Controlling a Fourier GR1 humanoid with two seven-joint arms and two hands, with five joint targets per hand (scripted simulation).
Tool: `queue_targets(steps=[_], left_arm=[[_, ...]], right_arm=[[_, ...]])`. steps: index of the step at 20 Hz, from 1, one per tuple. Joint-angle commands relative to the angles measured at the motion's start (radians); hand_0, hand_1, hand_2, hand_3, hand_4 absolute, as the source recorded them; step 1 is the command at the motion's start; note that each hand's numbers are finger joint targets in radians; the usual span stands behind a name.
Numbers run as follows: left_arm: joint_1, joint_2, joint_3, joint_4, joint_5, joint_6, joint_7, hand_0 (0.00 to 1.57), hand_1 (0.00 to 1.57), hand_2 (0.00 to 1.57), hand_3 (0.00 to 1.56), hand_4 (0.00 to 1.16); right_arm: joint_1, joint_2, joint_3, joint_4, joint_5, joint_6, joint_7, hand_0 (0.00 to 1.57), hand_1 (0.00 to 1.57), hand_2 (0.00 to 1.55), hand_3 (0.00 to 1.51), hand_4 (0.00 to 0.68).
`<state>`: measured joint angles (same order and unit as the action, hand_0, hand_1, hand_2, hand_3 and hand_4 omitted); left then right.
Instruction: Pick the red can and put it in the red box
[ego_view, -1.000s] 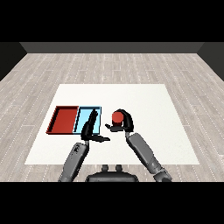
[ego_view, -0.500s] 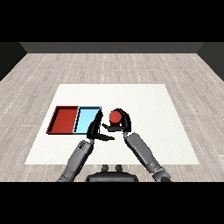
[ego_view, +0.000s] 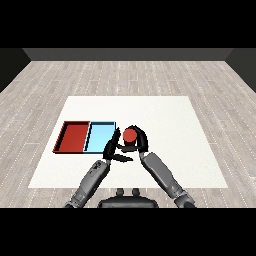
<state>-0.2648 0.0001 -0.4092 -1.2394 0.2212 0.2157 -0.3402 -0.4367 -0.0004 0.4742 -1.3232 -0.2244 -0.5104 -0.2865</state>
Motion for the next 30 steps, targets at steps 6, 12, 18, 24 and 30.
queue_targets(steps=[6, 12, 18, 24, 30], left_arm=[[-0.009, 0.002, 0.021, 0.04, 0.046, -0.078, -0.028, 0.0, 0.0, 0.0, 0.0, 0.0], [-0.079, 0.0, -0.091, -0.014, 0.112, 0.083, 0.023, 0.0, 0.0, 0.0, 0.0, 0.0], [-0.056, 0.0, -0.049, 0.017, 0.068, 0.037, -0.017, 0.0, 0.0, 0.0, 0.0, 0.16], [-0.073, 0.0, -0.061, 0.016, 0.079, 0.3, 0.045, 0.74, 0.74, 0.89, 0.71, 0.82], [-0.121, 0.001, -0.098, 0.042, 0.065, 0.367, 0.128, 1.51, 1.51, 1.47, 1.39, 0.88]], right_arm=[[-0.027, 0.0, 0.103, 0.045, -0.118, -0.055, -0.075, 1.48, 1.48, 1.44, 1.37, 0.621], [-0.063, 0.0, 0.168, 0.051, -0.147, -0.125, -0.098, 1.5, 1.5, 1.45, 1.38, 0.618], [-0.089, 0.0, 0.14, 0.124, -0.168, -0.057, -0.122, 1.48, 1.48, 1.46, 1.37, 0.642], [-0.1, 0.0, 0.2, 0.063, -0.146, -0.126, -0.049, 1.47, 1.47, 1.45, 1.37, 0.626], [-0.097, 0.0, 0.16, 0.041, -0.167, -0.094, -0.049, 1.55, 1.55, 1.47, 1.38, 0.614]])
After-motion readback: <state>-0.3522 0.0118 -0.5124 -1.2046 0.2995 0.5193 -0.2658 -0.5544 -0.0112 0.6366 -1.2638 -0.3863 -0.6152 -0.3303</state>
